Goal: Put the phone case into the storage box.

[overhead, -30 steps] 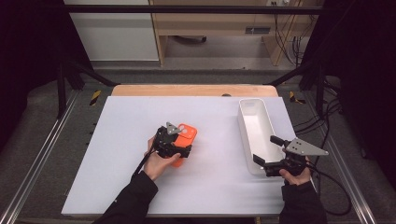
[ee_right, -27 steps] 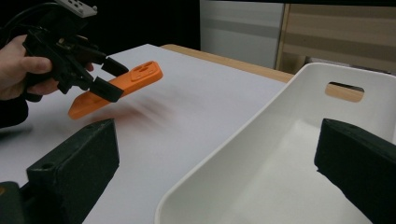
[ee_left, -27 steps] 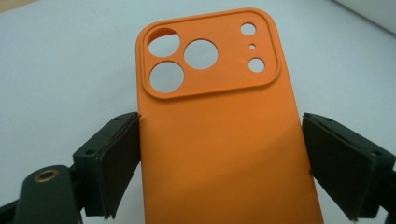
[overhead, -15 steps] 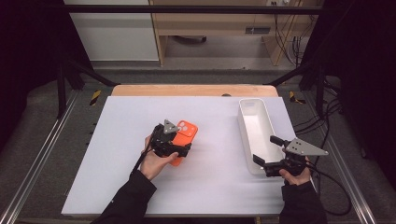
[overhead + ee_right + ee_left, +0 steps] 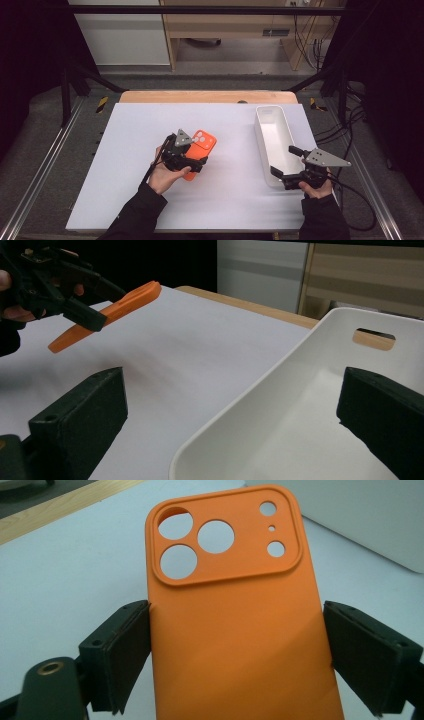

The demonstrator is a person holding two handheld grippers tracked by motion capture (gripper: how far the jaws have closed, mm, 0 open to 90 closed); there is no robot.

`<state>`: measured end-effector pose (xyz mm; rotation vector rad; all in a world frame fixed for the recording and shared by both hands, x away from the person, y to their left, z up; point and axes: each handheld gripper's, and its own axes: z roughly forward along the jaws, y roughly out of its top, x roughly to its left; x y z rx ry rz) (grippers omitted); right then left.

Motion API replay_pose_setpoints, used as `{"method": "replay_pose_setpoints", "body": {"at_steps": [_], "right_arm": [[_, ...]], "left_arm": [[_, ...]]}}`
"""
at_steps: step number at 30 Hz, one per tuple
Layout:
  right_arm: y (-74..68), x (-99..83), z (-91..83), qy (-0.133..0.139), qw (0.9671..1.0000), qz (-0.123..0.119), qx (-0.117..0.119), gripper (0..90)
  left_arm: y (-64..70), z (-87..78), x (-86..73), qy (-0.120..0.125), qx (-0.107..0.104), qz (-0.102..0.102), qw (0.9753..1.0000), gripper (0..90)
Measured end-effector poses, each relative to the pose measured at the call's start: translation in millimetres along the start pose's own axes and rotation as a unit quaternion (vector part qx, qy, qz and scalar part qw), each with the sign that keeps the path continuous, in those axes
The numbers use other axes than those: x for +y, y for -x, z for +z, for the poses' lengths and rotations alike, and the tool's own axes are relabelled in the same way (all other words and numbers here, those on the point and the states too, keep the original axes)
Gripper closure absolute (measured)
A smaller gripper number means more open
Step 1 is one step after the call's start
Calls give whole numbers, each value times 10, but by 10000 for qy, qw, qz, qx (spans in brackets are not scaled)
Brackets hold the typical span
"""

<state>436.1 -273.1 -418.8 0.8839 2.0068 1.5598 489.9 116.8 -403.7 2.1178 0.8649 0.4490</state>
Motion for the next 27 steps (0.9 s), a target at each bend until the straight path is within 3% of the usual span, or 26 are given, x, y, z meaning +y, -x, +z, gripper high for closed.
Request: {"method": "replay_pose_setpoints", "body": {"at_steps": [16,27], "right_arm": [[-26,11,11,-10,10000,-52,78,4],[-59,26,57,17,9998,-124,121,4]], "left_arm": [[133,-112,4,30,-182,307,9994,136],[228,-161,50,75,-423,568,9975,137]]}}
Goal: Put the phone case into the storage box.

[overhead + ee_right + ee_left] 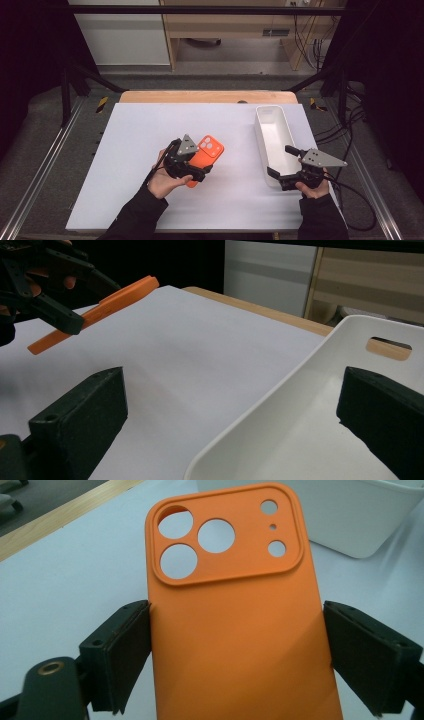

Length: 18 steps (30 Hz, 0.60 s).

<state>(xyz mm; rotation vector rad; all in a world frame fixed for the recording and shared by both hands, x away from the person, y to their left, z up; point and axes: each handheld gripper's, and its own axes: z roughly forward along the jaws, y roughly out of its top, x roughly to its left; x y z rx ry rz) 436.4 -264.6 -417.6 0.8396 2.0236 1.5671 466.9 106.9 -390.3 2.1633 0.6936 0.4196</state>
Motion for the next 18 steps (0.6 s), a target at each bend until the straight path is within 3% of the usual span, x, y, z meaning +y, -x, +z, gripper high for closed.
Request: {"method": "replay_pose_setpoints", "body": {"at_steps": [18], "right_arm": [[-116,33,137,-169,9994,-228,218,4]], "left_arm": [[-21,-64,-30,-28,-197,324,9993,137]]}}
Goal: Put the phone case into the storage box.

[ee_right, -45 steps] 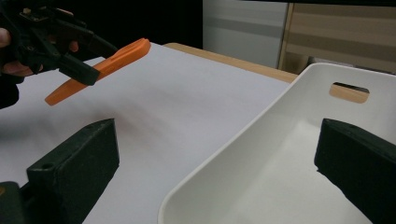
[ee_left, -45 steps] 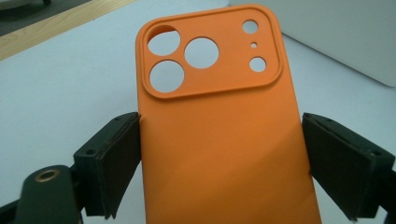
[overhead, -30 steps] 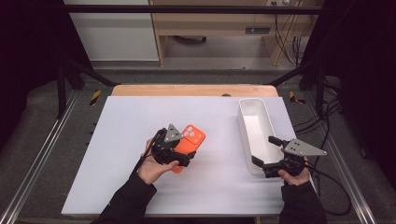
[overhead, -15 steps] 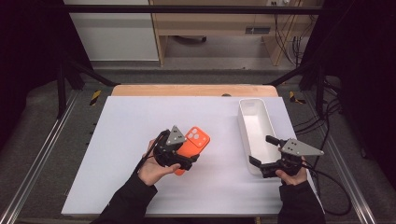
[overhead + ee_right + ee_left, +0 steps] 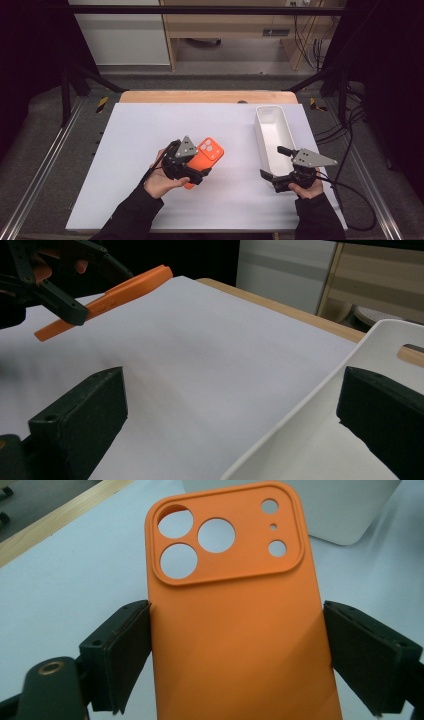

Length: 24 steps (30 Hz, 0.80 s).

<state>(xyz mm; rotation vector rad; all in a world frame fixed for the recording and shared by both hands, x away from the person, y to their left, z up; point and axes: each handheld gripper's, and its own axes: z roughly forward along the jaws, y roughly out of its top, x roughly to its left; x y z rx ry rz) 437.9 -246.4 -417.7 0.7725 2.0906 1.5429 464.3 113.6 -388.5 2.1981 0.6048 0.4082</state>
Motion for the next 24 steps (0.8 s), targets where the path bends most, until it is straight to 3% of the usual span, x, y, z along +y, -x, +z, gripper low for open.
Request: {"method": "replay_pose_setpoints", "body": {"at_steps": [12,24], "right_arm": [[-119,75,76,-42,9997,-188,171,4],[-261,152,192,-280,9971,-619,345,5]], "left_arm": [[-23,-9,-66,-76,-113,224,9997,137],[-26,-86,-103,-117,-186,458,9987,138]]}}
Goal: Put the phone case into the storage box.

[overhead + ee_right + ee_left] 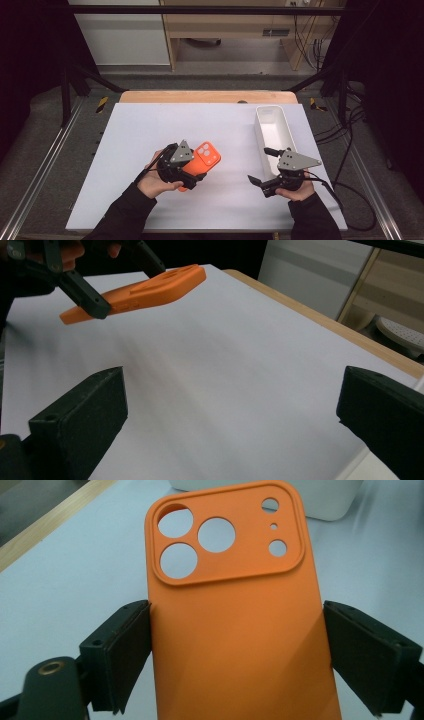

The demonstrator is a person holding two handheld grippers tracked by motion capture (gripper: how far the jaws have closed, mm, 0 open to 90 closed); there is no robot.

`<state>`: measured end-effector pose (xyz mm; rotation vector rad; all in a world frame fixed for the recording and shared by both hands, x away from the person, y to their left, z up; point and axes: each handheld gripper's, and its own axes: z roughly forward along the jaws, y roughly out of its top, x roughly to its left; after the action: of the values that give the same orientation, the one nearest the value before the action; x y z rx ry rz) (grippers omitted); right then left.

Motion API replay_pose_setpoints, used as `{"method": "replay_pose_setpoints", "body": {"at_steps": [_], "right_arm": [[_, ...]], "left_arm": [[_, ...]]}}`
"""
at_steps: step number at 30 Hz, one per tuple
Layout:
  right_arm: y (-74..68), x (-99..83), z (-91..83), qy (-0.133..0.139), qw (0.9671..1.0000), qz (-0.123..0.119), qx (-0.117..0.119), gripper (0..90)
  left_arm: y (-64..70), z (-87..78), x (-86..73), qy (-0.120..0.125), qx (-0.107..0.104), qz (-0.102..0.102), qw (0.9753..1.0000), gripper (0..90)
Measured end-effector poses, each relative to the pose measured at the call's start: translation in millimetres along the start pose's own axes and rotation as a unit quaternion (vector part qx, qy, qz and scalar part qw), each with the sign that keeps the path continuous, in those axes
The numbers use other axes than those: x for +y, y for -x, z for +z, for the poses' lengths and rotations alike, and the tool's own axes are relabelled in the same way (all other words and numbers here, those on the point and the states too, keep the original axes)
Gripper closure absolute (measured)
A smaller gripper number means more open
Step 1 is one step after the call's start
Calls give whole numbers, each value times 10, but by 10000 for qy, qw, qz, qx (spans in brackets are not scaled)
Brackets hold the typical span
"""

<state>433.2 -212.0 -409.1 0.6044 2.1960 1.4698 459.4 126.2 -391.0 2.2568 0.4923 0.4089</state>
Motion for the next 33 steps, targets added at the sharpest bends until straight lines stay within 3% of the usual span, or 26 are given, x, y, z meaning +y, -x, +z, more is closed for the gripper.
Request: {"method": "replay_pose_setpoints", "body": {"at_steps": [7,19,24,30,33], "right_arm": [[-94,42,67,-216,9992,-326,108,5],[-180,157,134,-517,9962,-669,197,7],[-205,197,154,-711,9927,-954,200,4],[-240,239,179,-713,9904,-1161,215,6],[-267,257,191,-713,9877,-1375,205,24]], "left_arm": [[25,-22,-30,-63,-46,204,9998,138],[72,-57,-49,-98,-190,558,9982,138],[82,-68,-64,-157,-270,726,9969,138],[101,-66,-70,-244,-322,912,9950,138],[114,-60,-58,-292,-321,1053,9935,138]]}}
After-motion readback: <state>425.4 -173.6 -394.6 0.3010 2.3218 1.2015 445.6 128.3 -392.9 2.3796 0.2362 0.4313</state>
